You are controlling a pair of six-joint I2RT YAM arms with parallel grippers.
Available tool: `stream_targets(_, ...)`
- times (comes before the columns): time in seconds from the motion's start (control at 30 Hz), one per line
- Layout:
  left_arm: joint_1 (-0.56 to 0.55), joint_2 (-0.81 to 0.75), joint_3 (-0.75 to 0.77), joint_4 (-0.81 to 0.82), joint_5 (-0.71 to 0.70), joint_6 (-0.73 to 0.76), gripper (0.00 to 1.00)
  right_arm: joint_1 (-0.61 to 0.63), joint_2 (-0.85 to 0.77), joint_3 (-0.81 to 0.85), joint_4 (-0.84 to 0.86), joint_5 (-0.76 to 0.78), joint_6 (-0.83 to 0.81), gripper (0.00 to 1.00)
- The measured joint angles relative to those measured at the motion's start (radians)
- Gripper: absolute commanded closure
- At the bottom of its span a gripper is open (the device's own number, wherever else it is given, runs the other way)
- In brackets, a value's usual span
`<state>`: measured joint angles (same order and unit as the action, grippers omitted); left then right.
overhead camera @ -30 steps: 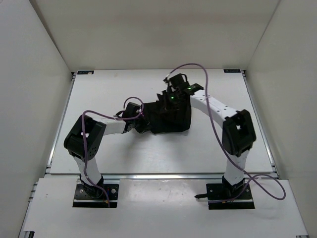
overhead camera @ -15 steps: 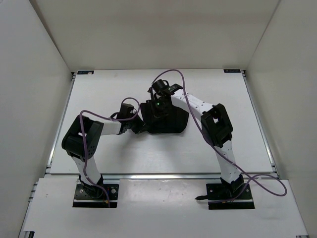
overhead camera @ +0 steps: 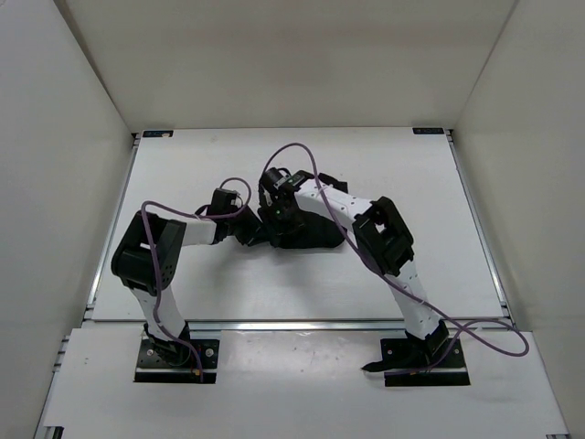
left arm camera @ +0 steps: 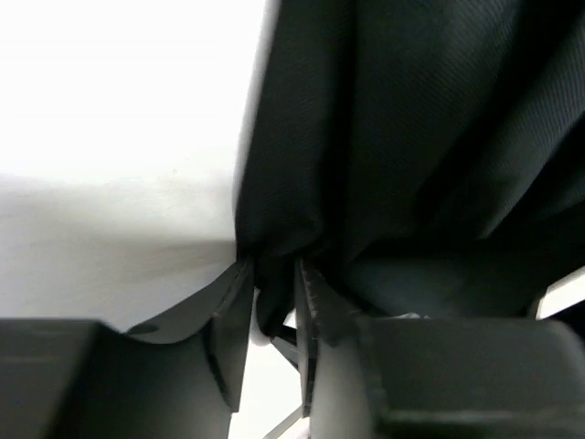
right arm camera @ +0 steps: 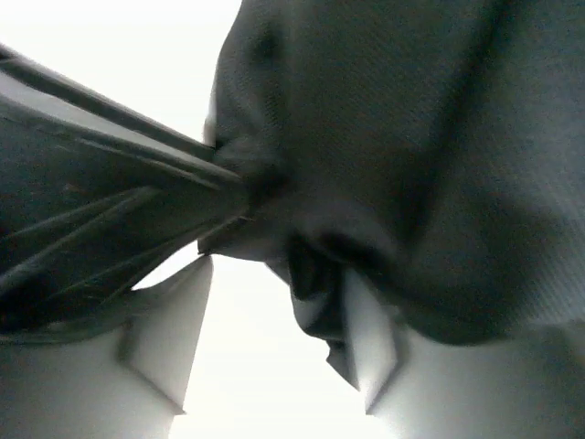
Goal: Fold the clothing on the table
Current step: Fold the skirt
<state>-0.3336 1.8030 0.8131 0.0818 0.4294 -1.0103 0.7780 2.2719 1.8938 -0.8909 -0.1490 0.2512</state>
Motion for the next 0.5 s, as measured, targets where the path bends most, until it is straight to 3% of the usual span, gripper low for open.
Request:
stream_targets(0.13,0.02,-0.037,-0.012,-0.047,-0.008,0.006,0.56,-0.013,-0.02,0.015,-0.026,0.061,0.025,0.0)
stream_targets(0.33,0.071,-0.155,-0.036,-0.183,-0.001,0.039,0.51,-0.066,-0.137,0.072,-0.061,0.081,0.076,0.02)
stream_targets(0.37,0.084,-0.181,-0.039,-0.2,0.001,0.047,0.51,-0.077,-0.173,0.068,-0.061,0.081,0.086,0.16)
stream_targets(0.4,0.096,-0.206,-0.043,-0.214,0.002,0.055,0.52,-0.089,-0.227,0.047,-0.049,0.08,0.097,0.2)
stream_targets(0.43,0.106,-0.235,-0.05,-0.23,0.002,0.064,0.52,-0.098,-0.279,0.024,-0.044,0.08,0.106,0.01)
stream_targets(0.5,0.128,-0.293,-0.074,-0.257,0.004,0.081,0.51,-0.119,-0.385,-0.033,-0.038,0.078,0.132,0.01)
